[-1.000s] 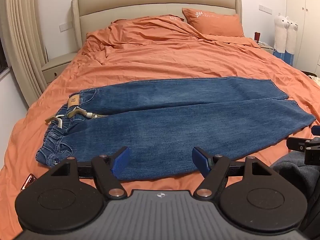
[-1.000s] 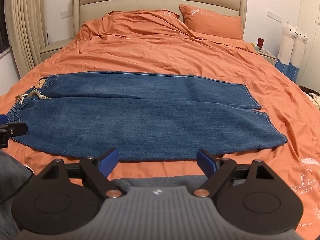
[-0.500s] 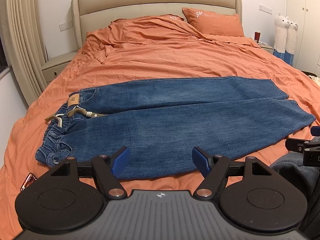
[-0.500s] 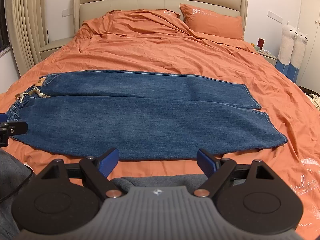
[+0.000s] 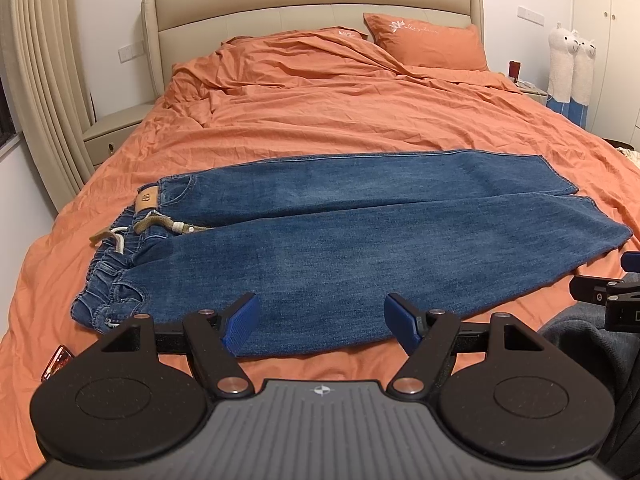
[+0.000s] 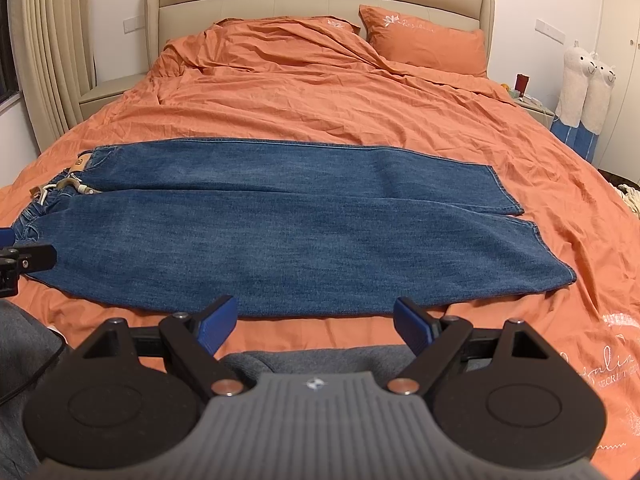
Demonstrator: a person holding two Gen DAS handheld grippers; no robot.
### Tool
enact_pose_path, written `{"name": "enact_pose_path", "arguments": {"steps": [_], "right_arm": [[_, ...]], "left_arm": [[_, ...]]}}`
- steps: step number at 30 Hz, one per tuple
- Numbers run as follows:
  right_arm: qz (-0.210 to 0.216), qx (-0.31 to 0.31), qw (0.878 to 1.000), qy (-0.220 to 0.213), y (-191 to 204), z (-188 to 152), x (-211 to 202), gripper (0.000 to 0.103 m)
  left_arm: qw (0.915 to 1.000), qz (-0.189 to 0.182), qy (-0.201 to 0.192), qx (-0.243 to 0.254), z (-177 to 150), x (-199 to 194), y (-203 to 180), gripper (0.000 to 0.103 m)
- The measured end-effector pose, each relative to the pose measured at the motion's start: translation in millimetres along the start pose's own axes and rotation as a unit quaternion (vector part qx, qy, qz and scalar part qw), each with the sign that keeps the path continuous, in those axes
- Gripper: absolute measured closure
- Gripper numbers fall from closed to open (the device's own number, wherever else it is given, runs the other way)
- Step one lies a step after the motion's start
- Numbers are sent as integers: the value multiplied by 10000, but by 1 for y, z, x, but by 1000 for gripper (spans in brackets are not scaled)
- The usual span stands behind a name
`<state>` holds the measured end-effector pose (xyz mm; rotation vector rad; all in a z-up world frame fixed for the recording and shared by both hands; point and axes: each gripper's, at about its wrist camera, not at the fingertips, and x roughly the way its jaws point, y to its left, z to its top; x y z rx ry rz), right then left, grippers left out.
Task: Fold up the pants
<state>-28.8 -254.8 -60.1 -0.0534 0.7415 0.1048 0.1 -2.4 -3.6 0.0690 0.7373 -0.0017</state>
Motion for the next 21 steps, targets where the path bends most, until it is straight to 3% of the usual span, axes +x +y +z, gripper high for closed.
{"name": "enact_pose_path", "arguments": {"steps": [21], "right_arm": [[-18, 1, 10000, 30, 0, 1, 1, 21]], "left_arm": [[10000, 0, 11, 3, 1, 0, 0, 19]]}}
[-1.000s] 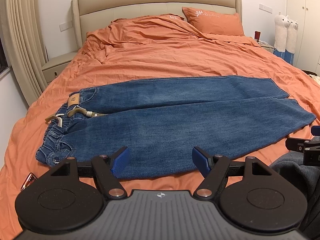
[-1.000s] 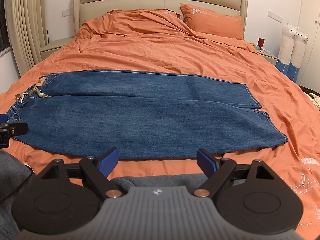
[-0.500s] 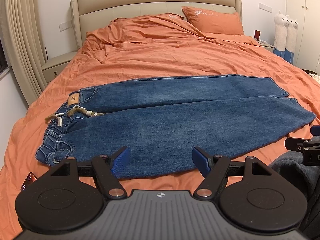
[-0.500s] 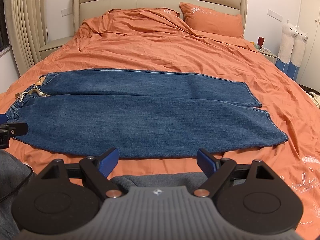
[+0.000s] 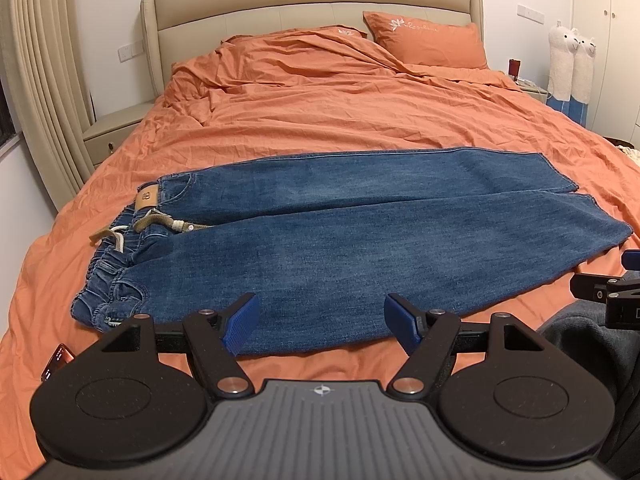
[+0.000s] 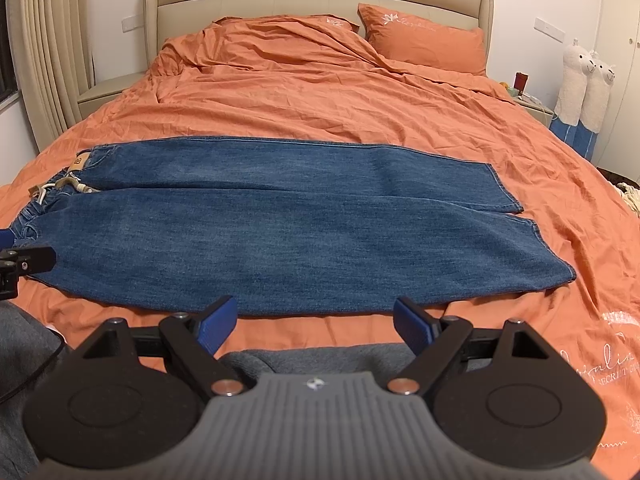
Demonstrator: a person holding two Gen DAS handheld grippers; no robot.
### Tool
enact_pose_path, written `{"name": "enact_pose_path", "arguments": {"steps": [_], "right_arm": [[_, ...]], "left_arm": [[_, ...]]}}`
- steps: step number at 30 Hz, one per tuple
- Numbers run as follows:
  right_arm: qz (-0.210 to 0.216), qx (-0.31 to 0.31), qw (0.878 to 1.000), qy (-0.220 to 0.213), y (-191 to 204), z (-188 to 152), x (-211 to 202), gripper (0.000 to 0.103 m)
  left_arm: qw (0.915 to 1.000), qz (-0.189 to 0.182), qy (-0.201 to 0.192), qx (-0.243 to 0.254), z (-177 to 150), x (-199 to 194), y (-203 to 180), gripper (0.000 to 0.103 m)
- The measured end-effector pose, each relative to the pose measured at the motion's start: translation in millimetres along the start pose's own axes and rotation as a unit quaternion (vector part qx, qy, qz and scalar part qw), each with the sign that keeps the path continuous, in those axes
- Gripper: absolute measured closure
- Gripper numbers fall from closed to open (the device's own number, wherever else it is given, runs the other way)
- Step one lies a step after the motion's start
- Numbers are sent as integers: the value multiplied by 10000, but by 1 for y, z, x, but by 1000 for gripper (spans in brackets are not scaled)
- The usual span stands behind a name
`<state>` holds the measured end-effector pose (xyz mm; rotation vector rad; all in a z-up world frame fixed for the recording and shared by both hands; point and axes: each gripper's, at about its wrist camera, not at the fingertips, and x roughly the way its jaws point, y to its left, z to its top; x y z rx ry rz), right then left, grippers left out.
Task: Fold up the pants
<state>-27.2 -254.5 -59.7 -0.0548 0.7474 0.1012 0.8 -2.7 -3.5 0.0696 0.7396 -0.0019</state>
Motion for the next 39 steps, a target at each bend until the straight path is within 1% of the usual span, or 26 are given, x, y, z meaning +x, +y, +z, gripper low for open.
{"name": "enact_pose_path", "arguments": {"steps": [14, 15, 26, 31, 34, 37, 39], "right_arm": [[-33, 17, 10000, 15, -1, 0, 1, 21], [-37, 18, 10000, 18, -1, 0, 1, 21], [-55, 43, 10000, 30, -3, 0, 1, 21], [2, 25, 10000, 87, -6, 1, 6, 21], [196, 7, 9997, 127, -14, 5, 14, 21], [387, -46, 9992, 5, -33, 13, 22, 22], [372, -229, 9990, 7, -46, 23, 30, 23]], "left_arm": [[10000, 7, 10, 0, 0, 0, -1, 19], [10000, 8, 9, 8, -6, 3, 0, 19], [10000, 12, 14, 9, -6, 3, 0, 19], [10000, -4, 4, 81, -7, 5, 1, 19], [9998, -4, -13, 205, -6, 9, 5, 20], [9992, -52, 24, 400, 2, 16, 16, 25], [9984, -98, 99, 545, 9, 23, 27, 28]]}}
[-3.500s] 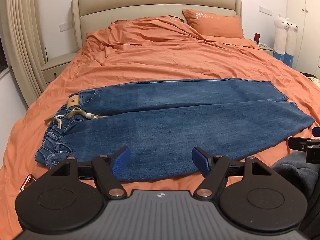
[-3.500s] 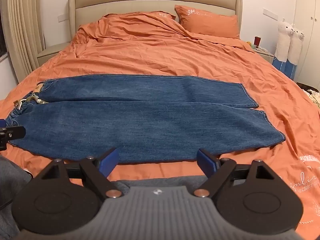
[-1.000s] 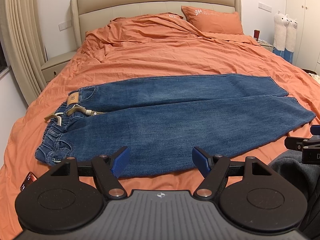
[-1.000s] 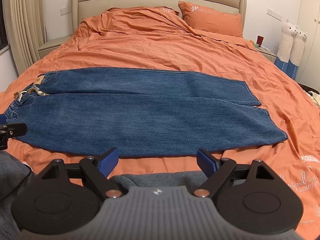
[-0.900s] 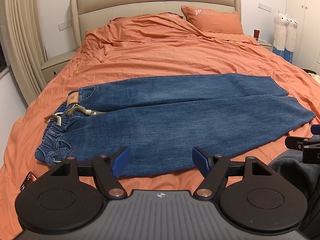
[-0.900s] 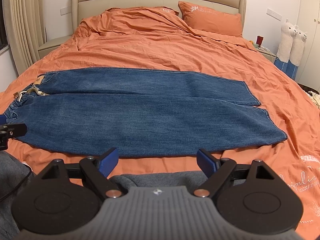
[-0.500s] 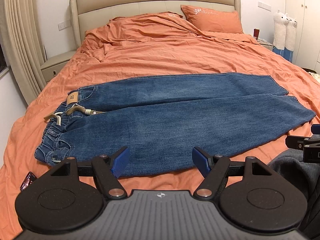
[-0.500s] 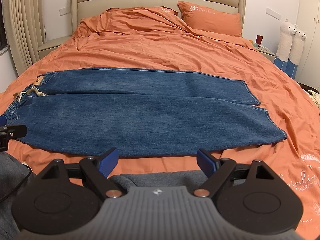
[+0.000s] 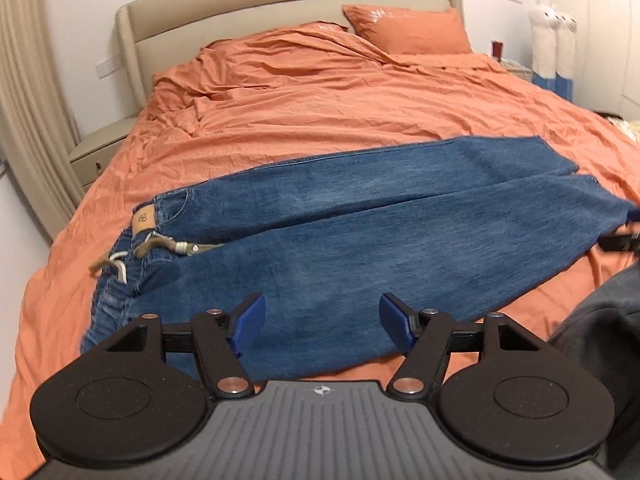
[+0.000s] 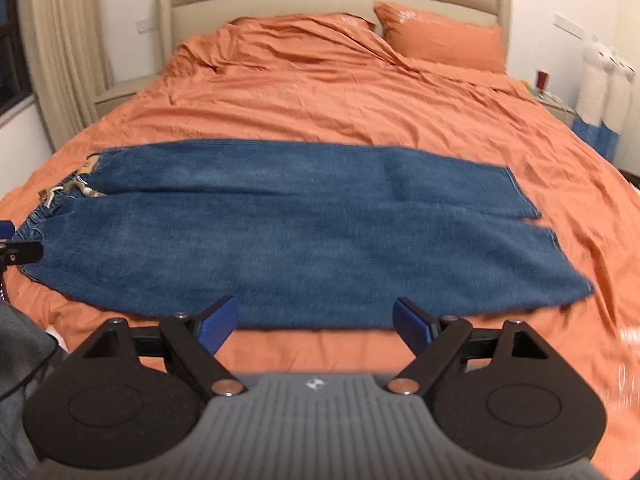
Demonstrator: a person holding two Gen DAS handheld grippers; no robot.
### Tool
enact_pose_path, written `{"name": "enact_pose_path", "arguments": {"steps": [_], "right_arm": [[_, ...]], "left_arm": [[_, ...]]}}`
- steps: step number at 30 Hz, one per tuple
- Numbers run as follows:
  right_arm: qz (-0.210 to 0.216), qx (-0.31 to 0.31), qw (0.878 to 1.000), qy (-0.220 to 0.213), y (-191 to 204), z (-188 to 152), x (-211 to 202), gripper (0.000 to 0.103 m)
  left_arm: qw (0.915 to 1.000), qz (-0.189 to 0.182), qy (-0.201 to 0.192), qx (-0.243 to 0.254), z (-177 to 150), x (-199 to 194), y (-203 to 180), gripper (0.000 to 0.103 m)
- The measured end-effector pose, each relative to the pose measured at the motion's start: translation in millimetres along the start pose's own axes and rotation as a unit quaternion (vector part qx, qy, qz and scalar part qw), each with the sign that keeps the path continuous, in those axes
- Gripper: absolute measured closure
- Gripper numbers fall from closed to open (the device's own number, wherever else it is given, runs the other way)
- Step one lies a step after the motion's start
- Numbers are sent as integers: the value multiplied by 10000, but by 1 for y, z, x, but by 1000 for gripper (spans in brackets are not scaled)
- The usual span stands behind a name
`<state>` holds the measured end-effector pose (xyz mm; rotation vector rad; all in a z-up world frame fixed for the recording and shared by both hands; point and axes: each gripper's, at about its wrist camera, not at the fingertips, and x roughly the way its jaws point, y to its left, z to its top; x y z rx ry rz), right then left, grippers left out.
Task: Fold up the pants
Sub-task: 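Reach both grippers down to the jeans leg hems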
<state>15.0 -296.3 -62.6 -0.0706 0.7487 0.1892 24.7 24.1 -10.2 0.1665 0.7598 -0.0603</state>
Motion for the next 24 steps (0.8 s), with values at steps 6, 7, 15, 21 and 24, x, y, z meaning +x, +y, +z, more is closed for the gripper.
{"name": "enact_pose_path", "arguments": {"steps": [6, 7, 15, 21, 24], "right_arm": [[-247, -1026, 9934, 459, -40, 26, 43, 44], [-204, -1126, 9918, 571, -47, 29, 52, 55], [-266, -2072, 9642, 1635, -79, 37, 133, 85], [40, -2385, 9506, 1987, -94, 32, 160, 87], [122, -2559, 9432, 2118, -103, 33, 164, 88]], "left_arm": [[9955, -80, 394, 862, 14, 30, 32, 36], [9935, -138, 495, 1021, 15, 36, 37, 37], [9564, -474, 1705, 2322, -2, 92, 77, 37], [9246, -639, 2454, 2843, -25, 121, 88, 37], [9143, -708, 2683, 2952, -31, 125, 88, 35]]}}
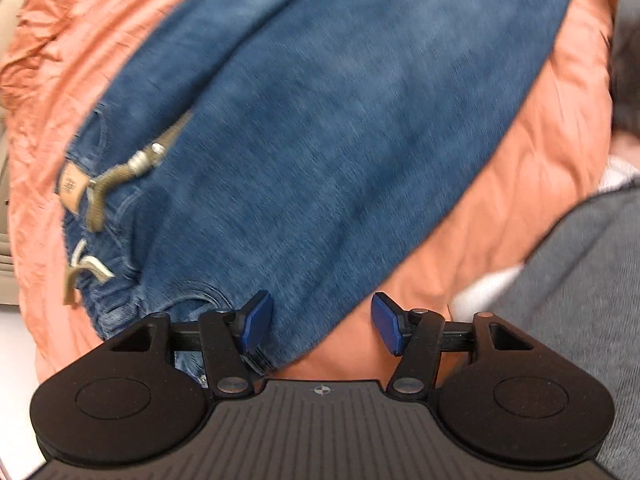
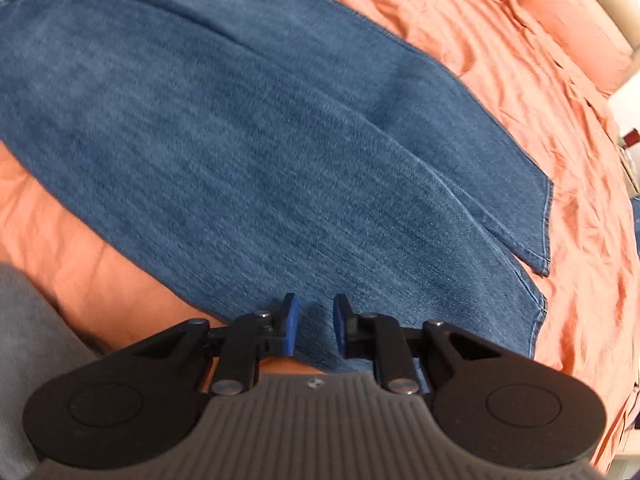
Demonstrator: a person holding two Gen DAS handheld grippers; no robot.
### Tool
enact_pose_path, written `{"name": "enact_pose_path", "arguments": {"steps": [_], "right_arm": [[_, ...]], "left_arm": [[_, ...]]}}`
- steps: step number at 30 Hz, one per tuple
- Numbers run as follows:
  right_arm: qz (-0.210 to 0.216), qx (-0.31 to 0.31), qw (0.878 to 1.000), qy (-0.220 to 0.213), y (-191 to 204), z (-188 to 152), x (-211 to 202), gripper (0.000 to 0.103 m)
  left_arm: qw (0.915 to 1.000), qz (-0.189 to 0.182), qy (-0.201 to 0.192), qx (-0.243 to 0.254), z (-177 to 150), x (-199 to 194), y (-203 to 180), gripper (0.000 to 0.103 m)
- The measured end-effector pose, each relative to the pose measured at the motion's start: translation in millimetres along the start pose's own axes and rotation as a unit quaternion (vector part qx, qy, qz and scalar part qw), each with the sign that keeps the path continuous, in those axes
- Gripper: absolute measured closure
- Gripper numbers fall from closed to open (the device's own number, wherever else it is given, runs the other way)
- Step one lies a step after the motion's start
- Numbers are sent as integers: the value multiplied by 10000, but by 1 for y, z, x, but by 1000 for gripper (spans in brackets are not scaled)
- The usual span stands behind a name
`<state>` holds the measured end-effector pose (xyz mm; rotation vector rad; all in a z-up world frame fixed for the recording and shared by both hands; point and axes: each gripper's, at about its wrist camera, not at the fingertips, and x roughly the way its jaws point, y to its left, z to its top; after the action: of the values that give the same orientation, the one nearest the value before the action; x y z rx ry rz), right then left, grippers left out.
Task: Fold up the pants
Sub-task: 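Reach both grippers down to the jeans leg hems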
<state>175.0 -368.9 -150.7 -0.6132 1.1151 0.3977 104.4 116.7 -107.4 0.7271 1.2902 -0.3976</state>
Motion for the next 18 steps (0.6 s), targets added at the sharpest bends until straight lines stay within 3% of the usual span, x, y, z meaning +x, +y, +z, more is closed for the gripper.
{"name": "enact_pose_path", "arguments": {"steps": [6, 11, 13, 15, 17, 18], "right_arm": [[-45, -652, 9976, 208, -32, -21, -7, 89], [-267, -885, 9938, 611, -66, -58, -11, 89], [-423, -1017, 9914, 705, -73, -72, -11, 89], [-533, -1116, 9899, 697, -75, -85, -9, 87], [-574, -1282, 9884, 579, -70, -94, -6, 87], [-569, -1405, 9871, 522, -65, -98, -3, 81]], "left_arm": [[9997, 115, 219, -43, 2, 21, 0, 31], [9974, 672, 266, -35, 10, 37, -20, 27], [9967, 784, 202, -51, 10, 33, -23, 37], [9958, 903, 110, -113, 8, 26, -23, 65], [9942, 1056, -77, -210, 6, 14, -26, 80], [9929, 1142, -210, -277, 5, 7, -26, 85]]}}
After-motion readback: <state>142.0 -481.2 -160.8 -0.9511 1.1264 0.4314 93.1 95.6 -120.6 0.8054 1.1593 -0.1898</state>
